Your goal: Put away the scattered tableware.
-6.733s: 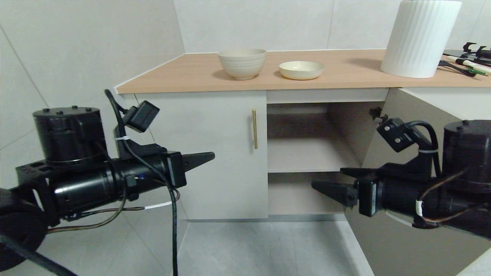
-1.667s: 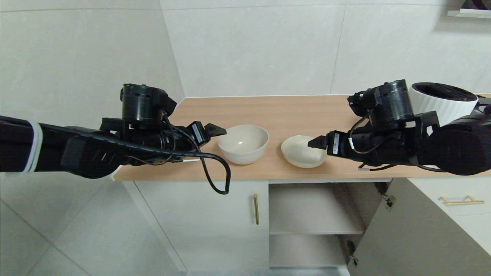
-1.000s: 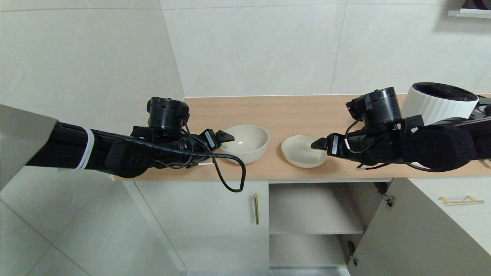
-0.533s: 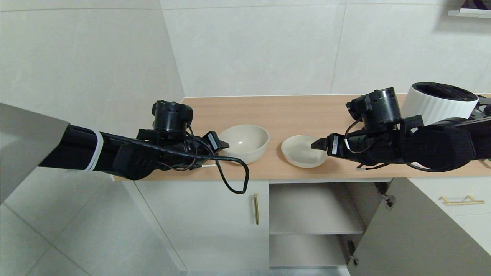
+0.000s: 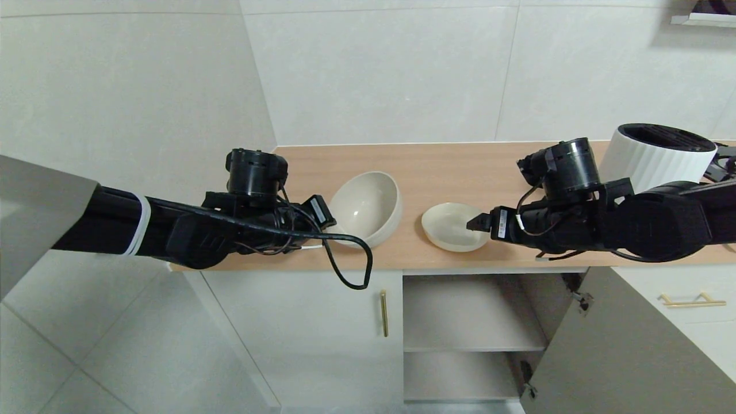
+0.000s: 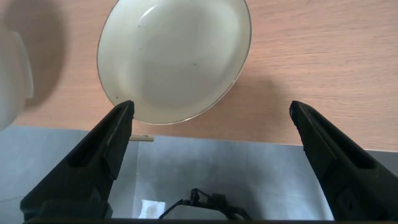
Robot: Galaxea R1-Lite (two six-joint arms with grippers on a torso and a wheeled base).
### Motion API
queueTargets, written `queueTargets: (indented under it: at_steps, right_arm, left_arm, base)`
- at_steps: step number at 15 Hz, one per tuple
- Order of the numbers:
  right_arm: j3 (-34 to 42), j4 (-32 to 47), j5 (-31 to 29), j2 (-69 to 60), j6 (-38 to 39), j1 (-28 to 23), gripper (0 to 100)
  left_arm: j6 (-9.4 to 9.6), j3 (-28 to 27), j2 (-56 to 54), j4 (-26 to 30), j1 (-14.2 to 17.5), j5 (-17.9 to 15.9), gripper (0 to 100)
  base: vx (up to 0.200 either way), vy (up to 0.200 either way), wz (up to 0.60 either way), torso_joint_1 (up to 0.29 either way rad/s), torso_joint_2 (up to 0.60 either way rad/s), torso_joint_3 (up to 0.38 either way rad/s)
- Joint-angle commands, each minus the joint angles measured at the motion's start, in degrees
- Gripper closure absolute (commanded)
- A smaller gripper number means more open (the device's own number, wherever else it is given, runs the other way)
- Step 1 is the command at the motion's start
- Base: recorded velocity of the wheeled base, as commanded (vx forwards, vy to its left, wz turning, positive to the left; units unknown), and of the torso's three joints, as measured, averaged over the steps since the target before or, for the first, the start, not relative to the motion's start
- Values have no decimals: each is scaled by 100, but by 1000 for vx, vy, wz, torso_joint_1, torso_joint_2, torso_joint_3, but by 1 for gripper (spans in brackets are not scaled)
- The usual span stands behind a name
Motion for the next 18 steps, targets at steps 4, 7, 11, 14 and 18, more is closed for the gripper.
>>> queueTargets:
  at_steps: [4,7,11,14,18]
  right_arm:
    - [-227,-66,-627,281,-89,34,0]
    - [-579,-92,-1295,773,-63,42,0]
    - [-579,-374,-1304,896,-81,34,0]
    - [-596,-409,-1304,1002,-81,25,0]
    - [-596,-453,-1295,1055,-81,16,0]
  left_arm:
    - [-5,9,-100,6,-1,1,100]
    - [-75,1,-109,-3,-1,1,100]
    - [-75,1,-109,-3,-1,1,100]
    - [-75,1,-109,-3,-1,1,100]
    - [-75,1,-118,-3,-1,1,100]
  base:
    - [0,0,0,0,0,0]
    - [0,0,0,0,0,0]
    - [0,0,0,0,0,0]
    - [0,0,0,0,0,0]
    - [0,0,0,0,0,0]
